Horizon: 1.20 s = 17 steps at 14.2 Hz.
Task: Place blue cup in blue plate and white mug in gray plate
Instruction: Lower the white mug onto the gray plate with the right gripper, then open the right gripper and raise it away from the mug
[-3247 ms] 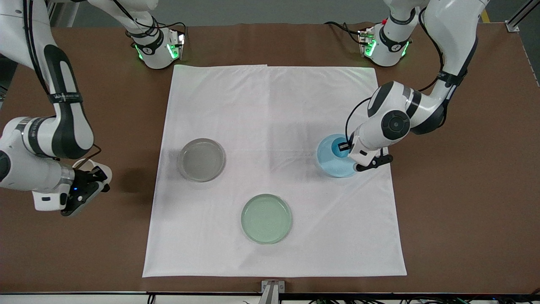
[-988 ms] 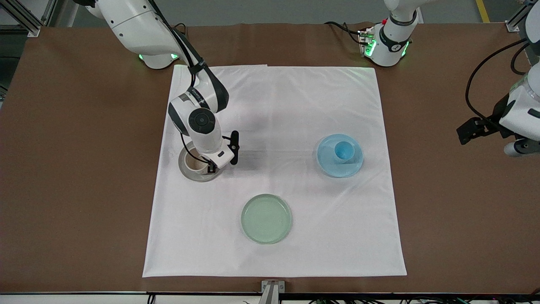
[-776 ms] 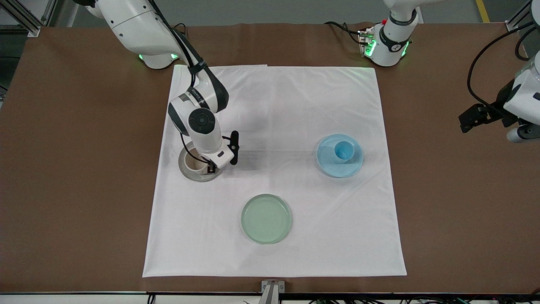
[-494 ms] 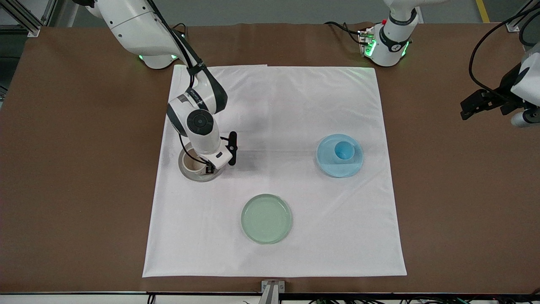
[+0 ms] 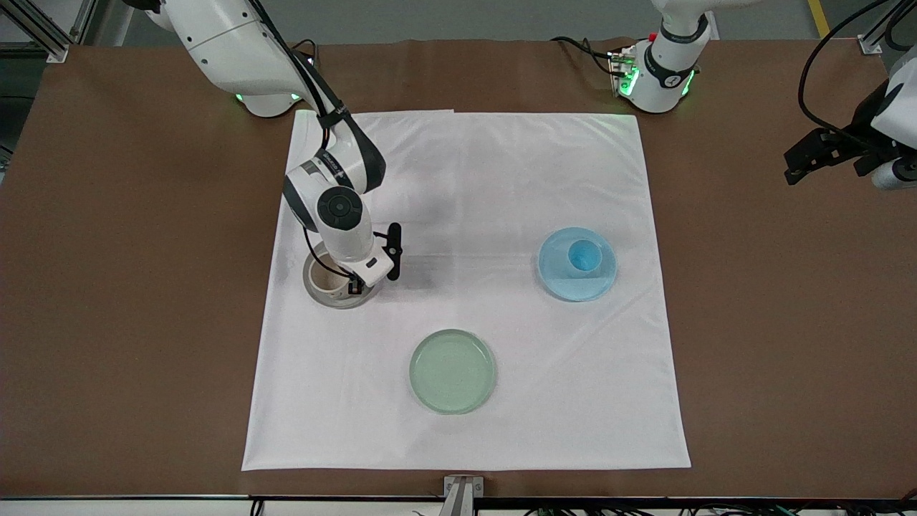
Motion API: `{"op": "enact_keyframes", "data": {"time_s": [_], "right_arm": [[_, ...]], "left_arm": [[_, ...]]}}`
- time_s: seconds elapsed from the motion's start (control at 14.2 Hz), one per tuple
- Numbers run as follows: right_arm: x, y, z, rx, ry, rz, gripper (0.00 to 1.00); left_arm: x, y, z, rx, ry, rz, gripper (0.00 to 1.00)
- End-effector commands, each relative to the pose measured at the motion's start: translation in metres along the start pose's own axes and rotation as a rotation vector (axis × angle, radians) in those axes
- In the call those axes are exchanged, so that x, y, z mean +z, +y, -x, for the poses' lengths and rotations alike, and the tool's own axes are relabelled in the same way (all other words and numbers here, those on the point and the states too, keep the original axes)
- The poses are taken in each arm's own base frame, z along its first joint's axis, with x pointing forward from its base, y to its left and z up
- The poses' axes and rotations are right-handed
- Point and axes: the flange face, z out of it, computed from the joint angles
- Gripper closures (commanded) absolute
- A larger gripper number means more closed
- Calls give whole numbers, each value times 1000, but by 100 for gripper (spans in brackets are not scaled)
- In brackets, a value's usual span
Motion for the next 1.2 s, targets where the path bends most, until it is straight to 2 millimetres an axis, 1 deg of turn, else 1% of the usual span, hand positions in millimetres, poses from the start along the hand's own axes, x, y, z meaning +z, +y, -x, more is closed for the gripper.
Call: {"op": "enact_keyframes", "data": {"time_s": [0.0, 0.07, 0.28, 0.42, 0.49, 0.56, 0.64, 0.71, 0.78, 0.85, 0.92, 0.99, 1.06, 1.13], "right_arm": [[-9, -2, 5, -16, -11, 5, 0], [-12, -1, 6, -14, -10, 10, 0], [-36, 2, 6, -11, 5, 38, 0], [-58, 4, 5, -8, 6, 49, 0], [-76, 4, 6, -2, 4, 46, 0], [-99, 2, 9, 9, 2, 48, 0], [-122, -2, 14, 20, -2, 50, 0], [-152, -7, 24, 50, 13, 45, 0], [-174, -9, 40, 89, 29, 24, 0], [-199, -10, 63, 133, 43, 12, 0], [-223, -10, 91, 176, 46, 14, 0], [-236, -7, 116, 217, 43, 9, 0], [-250, 0, 146, 268, 44, 9, 0], [-255, 10, 172, 315, 47, 12, 0]], "left_arm": [[-1, 2, 8, 3, -18, 12, 0], [0, 2, 7, 3, -18, 14, 0], [-2, -1, 4, -2, -4, 18, 0], [0, 0, 1, -5, -1, 20, 0], [1, 1, 1, -3, -4, 20, 0], [2, -1, 0, -6, -4, 20, 0], [1, -1, 1, -6, -1, 20, 0], [1, -1, 1, -6, -1, 20, 0], [0, -1, 0, -6, 2, 19, 0], [-4, -1, 0, -7, 10, 20, 0], [-11, -5, -2, -14, 26, 24, 0], [-8, -6, -5, -11, 23, 25, 0], [-2, -4, -11, -8, 26, 27, 0], [5, -2, -18, -11, 35, 31, 0]]}}
